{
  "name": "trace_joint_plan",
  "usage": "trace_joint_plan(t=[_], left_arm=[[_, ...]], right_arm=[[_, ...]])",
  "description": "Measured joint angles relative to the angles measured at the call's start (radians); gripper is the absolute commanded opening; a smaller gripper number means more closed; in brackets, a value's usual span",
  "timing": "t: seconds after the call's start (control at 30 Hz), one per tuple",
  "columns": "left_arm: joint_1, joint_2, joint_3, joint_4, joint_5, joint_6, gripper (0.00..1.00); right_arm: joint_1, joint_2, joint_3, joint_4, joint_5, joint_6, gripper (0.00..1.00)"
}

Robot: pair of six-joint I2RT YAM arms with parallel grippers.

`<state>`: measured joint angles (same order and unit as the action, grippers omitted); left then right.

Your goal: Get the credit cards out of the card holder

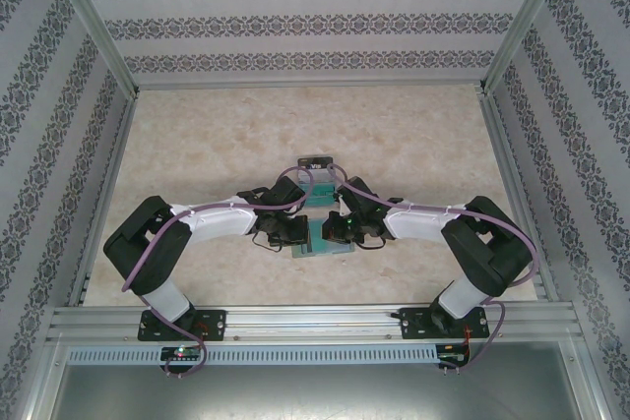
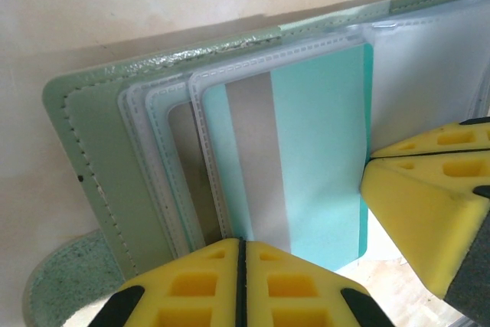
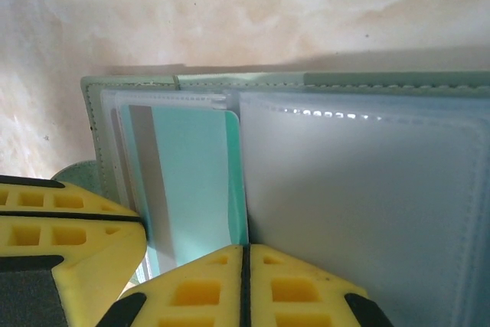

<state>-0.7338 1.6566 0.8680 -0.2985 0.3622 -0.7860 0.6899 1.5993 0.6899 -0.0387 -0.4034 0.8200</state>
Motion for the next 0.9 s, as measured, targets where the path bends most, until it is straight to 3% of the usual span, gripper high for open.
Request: trace_joint_plan(t=[0.5,0.57,0.63,0.9], left_arm=[[0.000,0.000,0.000,0.000,0.000,0.000,0.00],[0.000,0.000,0.000,0.000,0.000,0.000,0.00],[0.000,0.001,0.001,0.000,0.000,0.000,0.00],[0.000,0.008,0.007,0.000,0.002,0.000,0.00]], right_arm=[[-0.067,-0.052,-0.058,0.021,-0.032,-0.012,0.00],[-0.066,-0.052,-0.058,0.021,-0.037,-0.013,0.16],[-0.066,-0.052,-0.058,0.022,-0.044,-0.013,0.19],[-0.069,-0.015,-0.050,0.057,-0.084,-0.015,0.16]])
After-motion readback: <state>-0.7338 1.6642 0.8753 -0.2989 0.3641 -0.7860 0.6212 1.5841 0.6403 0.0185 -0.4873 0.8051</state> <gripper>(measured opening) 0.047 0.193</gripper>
